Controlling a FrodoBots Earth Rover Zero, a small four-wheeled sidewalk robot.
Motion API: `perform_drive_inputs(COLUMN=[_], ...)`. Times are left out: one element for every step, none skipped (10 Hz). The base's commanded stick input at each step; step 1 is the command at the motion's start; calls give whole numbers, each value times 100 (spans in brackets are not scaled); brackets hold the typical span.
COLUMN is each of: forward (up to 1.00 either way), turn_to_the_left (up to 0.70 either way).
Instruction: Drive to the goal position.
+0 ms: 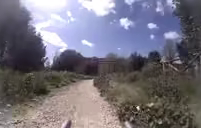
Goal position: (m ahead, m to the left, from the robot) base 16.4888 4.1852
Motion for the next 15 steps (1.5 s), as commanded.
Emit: perform_drive_inputs(forward=[85,85,85,85,85,85,85,85,85,85,85,85,85,85,85], turn_to_the_left=[0,0,0,0,0,0,0,0,0,0,0,0,0,0,0])
